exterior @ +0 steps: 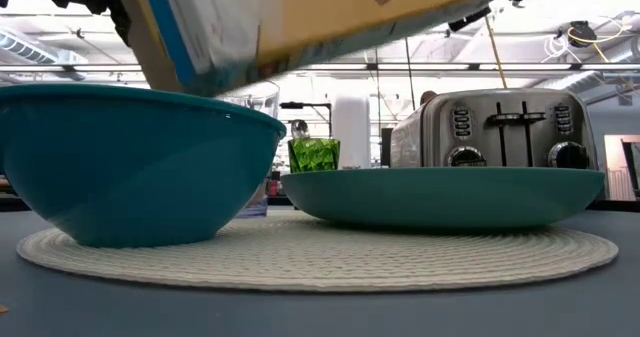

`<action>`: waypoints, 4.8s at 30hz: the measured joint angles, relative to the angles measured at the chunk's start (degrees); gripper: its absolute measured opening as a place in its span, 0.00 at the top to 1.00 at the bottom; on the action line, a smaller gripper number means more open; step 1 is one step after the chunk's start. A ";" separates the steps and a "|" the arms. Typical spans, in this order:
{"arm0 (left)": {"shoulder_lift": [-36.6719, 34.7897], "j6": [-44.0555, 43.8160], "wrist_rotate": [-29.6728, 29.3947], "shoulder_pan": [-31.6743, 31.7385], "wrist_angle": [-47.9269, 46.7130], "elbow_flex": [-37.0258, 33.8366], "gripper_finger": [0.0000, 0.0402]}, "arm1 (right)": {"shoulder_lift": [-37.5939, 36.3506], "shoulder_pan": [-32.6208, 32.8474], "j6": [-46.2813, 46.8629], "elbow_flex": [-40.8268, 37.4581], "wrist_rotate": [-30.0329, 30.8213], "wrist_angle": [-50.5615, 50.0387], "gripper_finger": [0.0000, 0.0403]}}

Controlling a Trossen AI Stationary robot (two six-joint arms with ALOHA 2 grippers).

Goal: Arrange a breakfast setting
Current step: Pour the cereal from the cereal box into the blue bowl

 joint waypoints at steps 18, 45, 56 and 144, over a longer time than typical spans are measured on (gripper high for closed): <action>0.01 0.33 0.00 -0.01 0.00 0.00 0.51 | 3.03 0.00 -2.48 4.31 0.10 -4.82 0.51; -0.01 0.71 0.00 -0.01 0.00 0.00 0.51 | 4.32 -0.02 -3.93 4.31 1.78 -3.08 0.51; 0.00 0.76 0.00 -0.01 -0.02 0.00 0.51 | 4.54 0.00 -2.78 4.39 1.67 -2.70 0.51; 0.00 1.03 0.02 0.00 -0.01 0.02 0.51 | 4.16 0.00 -3.61 4.92 1.61 -4.30 0.51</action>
